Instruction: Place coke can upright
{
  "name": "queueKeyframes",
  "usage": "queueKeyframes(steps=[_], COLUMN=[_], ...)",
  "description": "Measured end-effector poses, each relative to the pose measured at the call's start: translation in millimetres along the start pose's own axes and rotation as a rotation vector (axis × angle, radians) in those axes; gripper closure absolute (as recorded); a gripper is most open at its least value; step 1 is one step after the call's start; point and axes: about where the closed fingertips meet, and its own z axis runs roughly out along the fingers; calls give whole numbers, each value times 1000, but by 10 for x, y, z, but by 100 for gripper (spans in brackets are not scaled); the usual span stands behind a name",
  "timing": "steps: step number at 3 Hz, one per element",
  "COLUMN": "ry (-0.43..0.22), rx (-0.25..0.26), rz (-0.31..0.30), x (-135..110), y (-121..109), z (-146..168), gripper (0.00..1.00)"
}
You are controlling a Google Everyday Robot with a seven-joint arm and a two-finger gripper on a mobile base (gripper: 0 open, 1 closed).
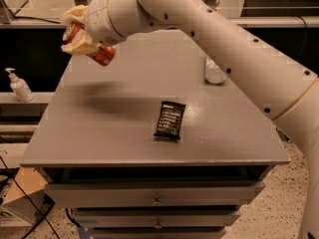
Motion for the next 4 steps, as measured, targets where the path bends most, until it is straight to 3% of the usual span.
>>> queueKeyframes(steps=[2,4], ry=[-83,-155], rx=[142,219], rz=[106,163], x=[208,373], y=[-105,-205], z=[-209,-353], gripper=[100,100])
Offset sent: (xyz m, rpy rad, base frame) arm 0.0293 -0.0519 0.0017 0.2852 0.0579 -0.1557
